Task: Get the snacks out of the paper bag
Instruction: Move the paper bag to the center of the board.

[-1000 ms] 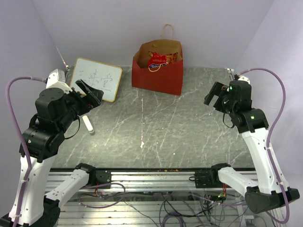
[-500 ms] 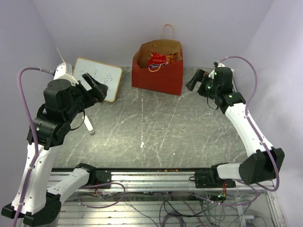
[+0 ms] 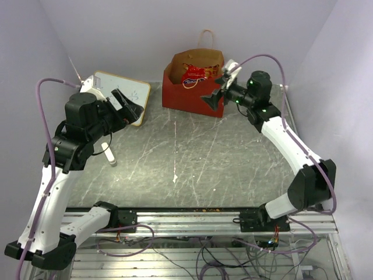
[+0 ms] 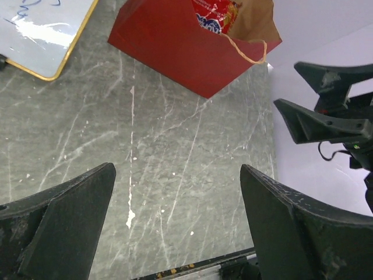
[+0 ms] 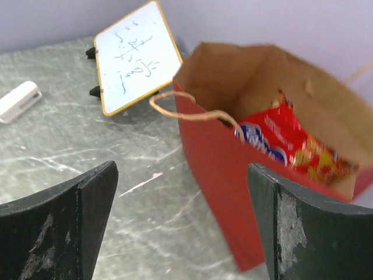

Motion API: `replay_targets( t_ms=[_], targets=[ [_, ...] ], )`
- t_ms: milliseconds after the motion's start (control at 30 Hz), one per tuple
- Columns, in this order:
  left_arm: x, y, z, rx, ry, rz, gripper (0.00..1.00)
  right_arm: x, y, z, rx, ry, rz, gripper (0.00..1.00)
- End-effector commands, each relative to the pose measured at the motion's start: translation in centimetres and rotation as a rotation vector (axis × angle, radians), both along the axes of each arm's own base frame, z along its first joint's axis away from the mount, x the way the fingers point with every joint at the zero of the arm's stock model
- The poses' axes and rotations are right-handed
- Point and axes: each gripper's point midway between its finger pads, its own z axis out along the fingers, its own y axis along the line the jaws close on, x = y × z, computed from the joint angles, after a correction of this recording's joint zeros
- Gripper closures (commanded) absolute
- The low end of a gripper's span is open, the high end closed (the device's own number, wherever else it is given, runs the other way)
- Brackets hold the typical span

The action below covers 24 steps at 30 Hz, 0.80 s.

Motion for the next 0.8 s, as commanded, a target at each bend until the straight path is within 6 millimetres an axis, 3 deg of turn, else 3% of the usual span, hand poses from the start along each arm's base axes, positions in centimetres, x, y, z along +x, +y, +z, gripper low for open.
replay_targets(
  t_ms=[0,67,333,533,633,767],
  targets=[
    [-0.1,-1.5,0.8,-0.043,0.002,-0.064,0.02,1.5,2.8,0.9,-0.182,-0.296,0.171,0.1],
    [-0.2,-1.7,0.5,-0.047,0.02,-0.069,0.02,1.9,3.5,0.0,-0.247,-0.346,0.23,0.15],
    [-0.5,-1.3,0.5,-0.062,0.033,-0.045,0.03,5.4,3.7,-2.2,-0.4,-0.455,0.23,0.17],
    [-0.7,-1.0,0.5,-0.077,0.034,-0.018,0.02,6.8,4.6,-2.2,-0.369,-0.462,0.234,0.23],
    [-0.7,-0.9,0.4,-0.094,0.039,-0.007,0.02,7.1,5.3,-2.3,-0.329,-0.461,0.247,0.32],
    [-0.7,-0.8,0.7,-0.096,0.043,0.001,0.01,7.5,6.3,-2.7,-0.302,-0.455,0.264,0.52]
  ],
)
